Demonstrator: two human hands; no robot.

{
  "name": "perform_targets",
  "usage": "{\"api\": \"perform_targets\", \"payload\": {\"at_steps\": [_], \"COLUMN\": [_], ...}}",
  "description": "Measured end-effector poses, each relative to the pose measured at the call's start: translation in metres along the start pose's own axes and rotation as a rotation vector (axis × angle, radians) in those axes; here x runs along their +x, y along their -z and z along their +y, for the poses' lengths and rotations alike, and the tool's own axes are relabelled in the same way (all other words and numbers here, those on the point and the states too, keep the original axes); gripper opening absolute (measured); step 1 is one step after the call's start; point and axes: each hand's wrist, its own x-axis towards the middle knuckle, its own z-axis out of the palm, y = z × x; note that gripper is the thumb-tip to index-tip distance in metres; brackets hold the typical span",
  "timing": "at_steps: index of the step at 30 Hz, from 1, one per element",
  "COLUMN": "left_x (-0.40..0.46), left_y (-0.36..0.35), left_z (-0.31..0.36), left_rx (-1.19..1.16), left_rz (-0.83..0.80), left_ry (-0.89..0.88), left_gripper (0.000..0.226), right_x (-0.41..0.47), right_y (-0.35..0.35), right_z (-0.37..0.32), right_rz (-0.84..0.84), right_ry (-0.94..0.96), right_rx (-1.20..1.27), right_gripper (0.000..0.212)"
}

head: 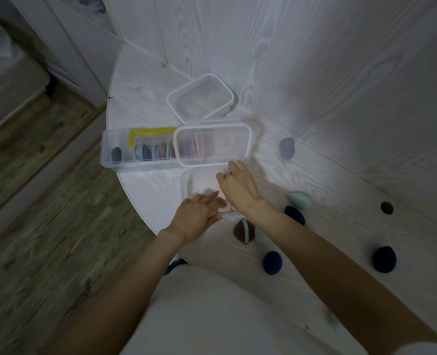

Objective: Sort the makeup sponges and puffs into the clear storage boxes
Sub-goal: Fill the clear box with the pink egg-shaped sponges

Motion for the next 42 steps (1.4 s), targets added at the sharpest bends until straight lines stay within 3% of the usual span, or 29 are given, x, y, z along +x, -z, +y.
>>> {"api": "perform_targets", "payload": {"at_steps": [5,8,11,15,18,22,27,31,33,36,39,42], "left_x": [0.002,0.003,0.004,0.002,-0.002,-0.002,0.001,0.004,0.003,-0.001,-0.003,-0.003], "left_y": [0.005,0.005,0.003,0.002,0.004,0.004,-0.002,-0.003,-0.002,0.003,0.006,0.005], "left_z": [-0.001,-0.002,-0.004,-0.005,-0.002,0.001,0.003,0.006,0.007,0.011,0.013,0.009], "left_rx": [0.015,0.027,0.024,0.016,0.010,0.005,0.051,0.071,0.073,0.002,-0.018,-0.011], "left_rz": [-0.004,-0.032,-0.036,-0.019,0.021,0.043,0.033,0.013,0.012,0.015,0.016,0.007], "left_ry": [-0.037,-0.042,-0.046,-0.064,-0.075,-0.067,-0.084,-0.112,-0.121,-0.067,-0.003,-0.030], "left_gripper": [0.040,0.041,0.041,0.043,0.051,0.047,0.045,0.044,0.046,0.050,0.054,0.055], "right_x": [0.009,0.008,-0.001,-0.048,-0.103,-0.168,-0.219,-0.222,-0.222,-0.221,-0.197,-0.149], "right_y": [-0.002,0.001,-0.001,-0.010,-0.026,-0.070,-0.115,-0.129,-0.132,-0.111,-0.055,-0.006], "right_z": [0.002,-0.005,-0.004,0.000,0.002,0.002,0.001,0.002,0.001,-0.003,-0.007,-0.015], "right_rz": [-0.011,0.002,0.253,0.584,0.734,0.692,0.269,0.079,0.085,0.296,0.539,0.547], "right_ry": [-0.004,-0.061,-0.215,-0.401,-0.583,-0.958,-1.258,-1.233,-1.248,-1.247,-1.115,-0.867], "right_rx": [-0.007,0.034,0.173,0.658,0.781,0.785,0.687,0.791,0.855,0.895,1.122,1.320], "right_gripper": [0.025,0.019,0.005,0.018,0.021,0.029,0.028,0.040,0.035,0.030,0.031,0.030]}}
